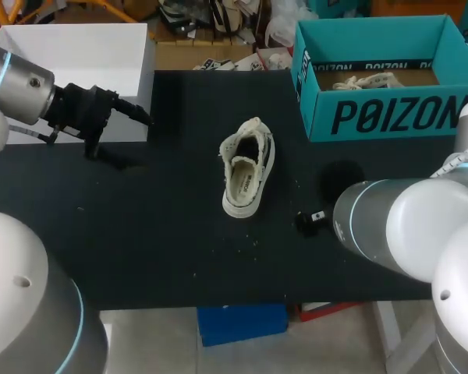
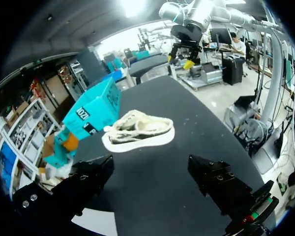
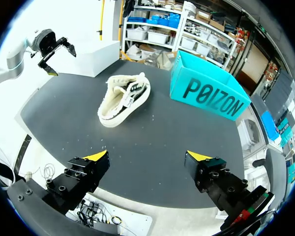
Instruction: Take the shoe out of the shoebox, open the shoe tongue, remove and reinsert the insole, then place the shoe into the shoebox
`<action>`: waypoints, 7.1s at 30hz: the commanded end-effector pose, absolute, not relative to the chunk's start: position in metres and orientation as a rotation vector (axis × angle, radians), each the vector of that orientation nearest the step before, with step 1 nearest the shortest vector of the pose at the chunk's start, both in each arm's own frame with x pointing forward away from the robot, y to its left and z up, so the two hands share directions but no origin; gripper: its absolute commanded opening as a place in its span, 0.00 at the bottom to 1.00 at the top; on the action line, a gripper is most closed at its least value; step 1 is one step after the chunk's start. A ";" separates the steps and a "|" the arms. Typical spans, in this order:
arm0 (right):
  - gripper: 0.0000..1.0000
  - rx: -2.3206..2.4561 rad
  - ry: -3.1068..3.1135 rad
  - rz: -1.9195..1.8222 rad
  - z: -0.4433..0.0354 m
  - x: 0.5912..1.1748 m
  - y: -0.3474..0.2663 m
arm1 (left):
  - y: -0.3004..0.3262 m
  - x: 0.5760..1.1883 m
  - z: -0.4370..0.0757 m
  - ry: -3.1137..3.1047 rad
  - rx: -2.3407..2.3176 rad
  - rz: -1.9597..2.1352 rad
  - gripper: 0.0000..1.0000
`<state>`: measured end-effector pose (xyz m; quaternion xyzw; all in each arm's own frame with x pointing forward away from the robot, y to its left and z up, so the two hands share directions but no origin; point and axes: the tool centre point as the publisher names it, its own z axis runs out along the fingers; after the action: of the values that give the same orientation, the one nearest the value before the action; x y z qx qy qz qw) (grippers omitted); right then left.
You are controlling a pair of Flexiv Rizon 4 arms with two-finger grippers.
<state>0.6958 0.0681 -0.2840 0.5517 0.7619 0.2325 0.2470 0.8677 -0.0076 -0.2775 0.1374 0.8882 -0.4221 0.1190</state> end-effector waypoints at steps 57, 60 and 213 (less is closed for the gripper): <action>1.00 1.257 2.163 0.196 -0.294 0.807 0.134 | 0.017 0.900 -0.283 2.547 0.239 -1.531 1.00; 1.00 1.298 2.173 0.220 -0.293 0.821 0.139 | 0.017 0.900 -0.283 2.547 0.239 -1.531 1.00; 0.00 -0.302 2.758 0.119 -0.158 1.167 -0.108 | 0.017 0.900 -0.283 2.547 0.239 -1.531 1.00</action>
<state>1.1352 -0.1091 -0.1590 -0.1052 0.9731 0.0385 0.2014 0.9004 0.0174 -0.2826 0.0805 0.8512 -0.5129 0.0772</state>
